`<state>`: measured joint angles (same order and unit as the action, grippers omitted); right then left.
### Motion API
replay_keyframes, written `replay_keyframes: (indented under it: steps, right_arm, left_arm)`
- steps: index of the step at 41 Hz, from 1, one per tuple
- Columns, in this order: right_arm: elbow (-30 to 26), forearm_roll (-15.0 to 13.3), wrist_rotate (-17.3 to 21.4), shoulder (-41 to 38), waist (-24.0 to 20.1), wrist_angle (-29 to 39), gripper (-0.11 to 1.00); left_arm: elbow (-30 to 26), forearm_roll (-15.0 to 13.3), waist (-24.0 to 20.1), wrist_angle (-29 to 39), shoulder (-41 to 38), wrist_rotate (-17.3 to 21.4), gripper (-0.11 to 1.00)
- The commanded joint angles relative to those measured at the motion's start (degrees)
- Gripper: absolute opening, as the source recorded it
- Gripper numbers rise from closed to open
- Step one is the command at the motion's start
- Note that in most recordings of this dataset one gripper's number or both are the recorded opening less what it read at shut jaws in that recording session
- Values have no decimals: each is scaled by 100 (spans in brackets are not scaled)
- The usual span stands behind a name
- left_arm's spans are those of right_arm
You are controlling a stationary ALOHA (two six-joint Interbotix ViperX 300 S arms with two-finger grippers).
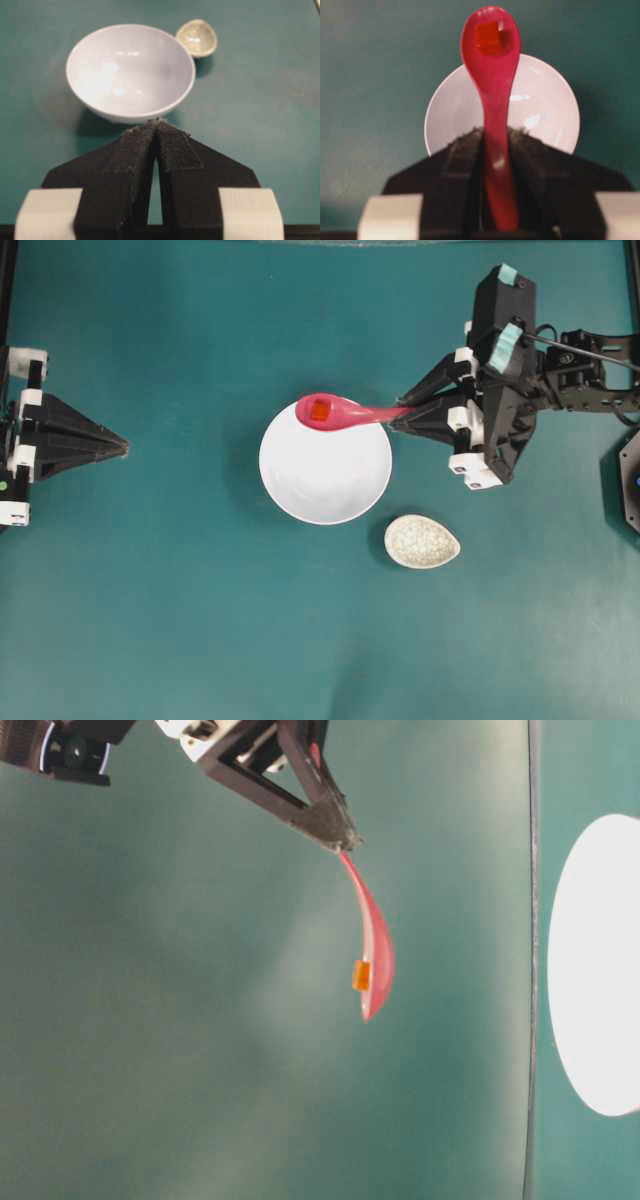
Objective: Grip the spoon and scoop the red block from the bowl with right arm.
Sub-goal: 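Lift the spoon holding the red cube above the bowl rim and hold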
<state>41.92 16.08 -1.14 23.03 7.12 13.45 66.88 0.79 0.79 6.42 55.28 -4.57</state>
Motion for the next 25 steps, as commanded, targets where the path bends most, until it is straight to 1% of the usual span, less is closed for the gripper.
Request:
replay_keyframes:
  steps: [1,20,25]
  right_arm:
    - [-176,-9,-9,141,0,35,22]
    - [-176,-18,-9,185,0,97,22]
    - [-176,-79,-9,185,0,88,22]
  left_arm:
    - [-105,18,-18,-62,-35,-9,0]
    - [-105,18,-18,-62,-62,-9,0]
    - [-114,18,-18,-62,-62,-9,0]
